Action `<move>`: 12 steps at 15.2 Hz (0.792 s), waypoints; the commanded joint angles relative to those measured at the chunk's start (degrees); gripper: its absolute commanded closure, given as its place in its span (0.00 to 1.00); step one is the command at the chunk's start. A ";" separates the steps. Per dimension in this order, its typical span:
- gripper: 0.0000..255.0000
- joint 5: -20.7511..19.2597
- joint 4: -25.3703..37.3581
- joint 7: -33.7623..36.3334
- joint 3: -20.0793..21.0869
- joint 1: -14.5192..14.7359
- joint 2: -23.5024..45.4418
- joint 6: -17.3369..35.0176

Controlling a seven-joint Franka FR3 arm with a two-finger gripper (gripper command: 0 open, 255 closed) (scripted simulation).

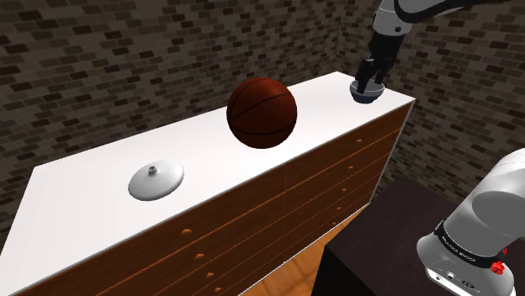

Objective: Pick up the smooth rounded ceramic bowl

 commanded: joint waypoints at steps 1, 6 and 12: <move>0.00 -0.76 1.52 -2.05 -1.82 -0.76 3.31 1.87; 0.00 -1.49 5.87 -6.48 -5.65 -2.15 11.84 6.15; 0.00 -0.49 13.31 -12.08 -9.80 -3.58 23.01 9.94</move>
